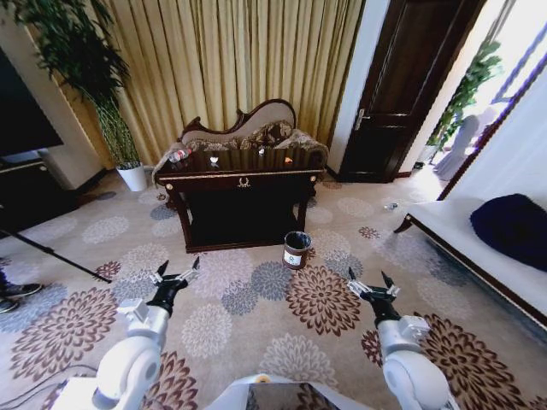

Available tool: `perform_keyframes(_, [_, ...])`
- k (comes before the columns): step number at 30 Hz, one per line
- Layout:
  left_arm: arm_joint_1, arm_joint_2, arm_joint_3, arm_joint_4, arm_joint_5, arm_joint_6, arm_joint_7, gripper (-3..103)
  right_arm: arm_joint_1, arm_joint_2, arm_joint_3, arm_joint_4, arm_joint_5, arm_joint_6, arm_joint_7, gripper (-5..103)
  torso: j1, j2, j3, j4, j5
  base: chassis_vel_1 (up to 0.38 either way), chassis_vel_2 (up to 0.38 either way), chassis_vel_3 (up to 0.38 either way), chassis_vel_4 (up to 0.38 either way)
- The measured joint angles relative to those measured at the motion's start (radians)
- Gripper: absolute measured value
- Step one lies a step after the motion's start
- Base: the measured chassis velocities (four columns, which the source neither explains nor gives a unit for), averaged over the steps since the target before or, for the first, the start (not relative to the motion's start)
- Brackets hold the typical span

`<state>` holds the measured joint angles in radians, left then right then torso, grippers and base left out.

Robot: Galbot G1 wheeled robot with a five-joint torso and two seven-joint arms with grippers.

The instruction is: Move to the front of the table and place the trash on the table into the trash bin.

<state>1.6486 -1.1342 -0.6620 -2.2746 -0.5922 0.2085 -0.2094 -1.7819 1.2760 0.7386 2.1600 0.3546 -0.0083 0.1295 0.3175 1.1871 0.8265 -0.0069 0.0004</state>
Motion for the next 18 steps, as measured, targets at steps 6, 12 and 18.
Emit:
perform_keyframes(6, [-0.033,0.037,-0.067,0.062,-0.026,-0.008,0.05,100,-0.008,-0.052,0.069,-0.029,0.029,0.044,-0.04,100,0.0,0.0,0.0,0.0,-0.0002,0.0,0.0,0.0,0.0])
perform_keyframes(12, [-0.037,0.041,-0.116,0.105,-0.014,-0.019,0.1,100,-0.008,-0.067,0.124,-0.04,0.052,0.044,-0.04,100,0.0,0.0,0.0,0.0,-0.0002,0.0,0.0,0.0,0.0])
perform_keyframes(18, [-0.029,0.037,-0.127,0.106,-0.001,-0.03,0.12,100,-0.009,-0.062,0.116,-0.016,0.065,0.023,-0.015,100,0.0,0.0,0.0,0.0001,-0.0002,0.0,0.0,0.0,0.0])
